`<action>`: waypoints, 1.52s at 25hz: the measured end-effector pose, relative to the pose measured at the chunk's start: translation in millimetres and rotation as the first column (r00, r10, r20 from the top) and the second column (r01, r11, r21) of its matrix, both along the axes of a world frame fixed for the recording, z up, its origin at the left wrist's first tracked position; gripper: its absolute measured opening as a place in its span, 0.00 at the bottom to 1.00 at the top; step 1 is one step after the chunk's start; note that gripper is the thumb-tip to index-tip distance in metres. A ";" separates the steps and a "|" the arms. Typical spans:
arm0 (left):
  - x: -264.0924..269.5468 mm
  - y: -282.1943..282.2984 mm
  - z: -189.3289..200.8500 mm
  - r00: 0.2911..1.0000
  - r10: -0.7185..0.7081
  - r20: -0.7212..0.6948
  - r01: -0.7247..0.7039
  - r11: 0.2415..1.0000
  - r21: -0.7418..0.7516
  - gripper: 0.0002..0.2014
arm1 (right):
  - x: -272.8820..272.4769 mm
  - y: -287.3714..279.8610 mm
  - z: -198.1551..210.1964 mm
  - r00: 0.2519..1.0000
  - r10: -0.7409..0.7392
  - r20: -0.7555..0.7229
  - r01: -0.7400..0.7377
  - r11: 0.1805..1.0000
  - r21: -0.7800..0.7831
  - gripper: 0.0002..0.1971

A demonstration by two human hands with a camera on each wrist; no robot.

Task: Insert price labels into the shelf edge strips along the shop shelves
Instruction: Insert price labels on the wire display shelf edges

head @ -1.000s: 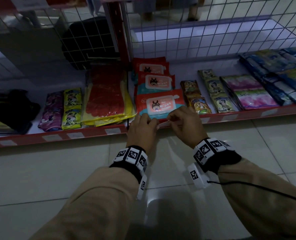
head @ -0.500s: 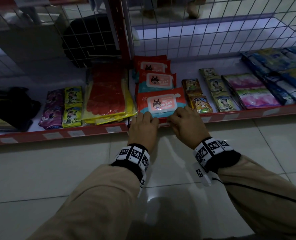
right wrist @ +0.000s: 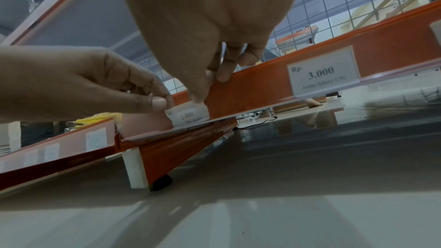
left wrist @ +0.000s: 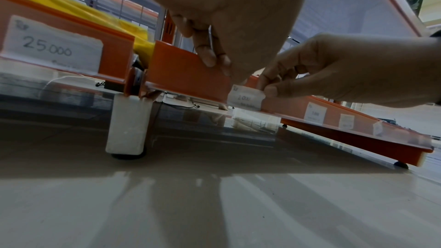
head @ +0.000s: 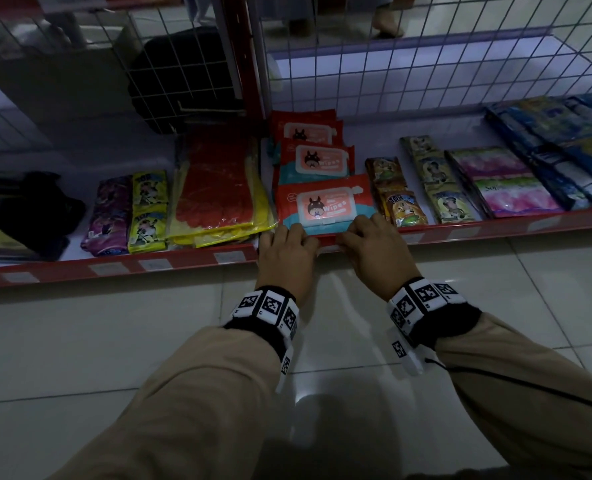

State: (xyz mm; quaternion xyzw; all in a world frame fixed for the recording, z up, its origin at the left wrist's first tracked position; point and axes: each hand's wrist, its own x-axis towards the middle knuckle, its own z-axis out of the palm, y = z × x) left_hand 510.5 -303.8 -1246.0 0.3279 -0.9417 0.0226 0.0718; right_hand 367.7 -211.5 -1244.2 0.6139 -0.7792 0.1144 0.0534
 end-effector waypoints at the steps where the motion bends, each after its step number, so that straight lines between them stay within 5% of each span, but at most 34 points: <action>1: -0.1 0.1 -0.3 1.000 -0.001 -0.001 0.001 1.000 0.002 0.13 | 0.3 1.4 -0.9 1.000 0.001 0.003 -0.001 1.000 -0.020 0.08; 14: 9.7 0.2 -0.8 0.983 -0.032 -0.181 0.041 0.998 0.047 0.09 | 1.1 10.9 1.1 0.995 0.021 0.100 -0.012 0.997 -0.082 0.12; 23: 19.9 7.2 2.2 0.990 -0.031 -0.135 0.026 0.999 -0.036 0.17 | 0.5 20.9 1.5 0.995 0.062 0.077 -0.053 0.992 -0.119 0.11; 29: 25.3 11.8 8.5 0.998 -0.031 -0.055 0.029 0.999 -0.033 0.14 | -4.5 30.7 7.2 0.997 0.006 0.071 0.002 0.994 -0.113 0.12; 38: -10.0 10.2 99.4 0.989 -0.110 -0.095 0.105 0.993 -0.056 0.16 | -29.4 31.6 88.6 0.989 -0.063 0.133 0.099 0.952 -0.290 0.11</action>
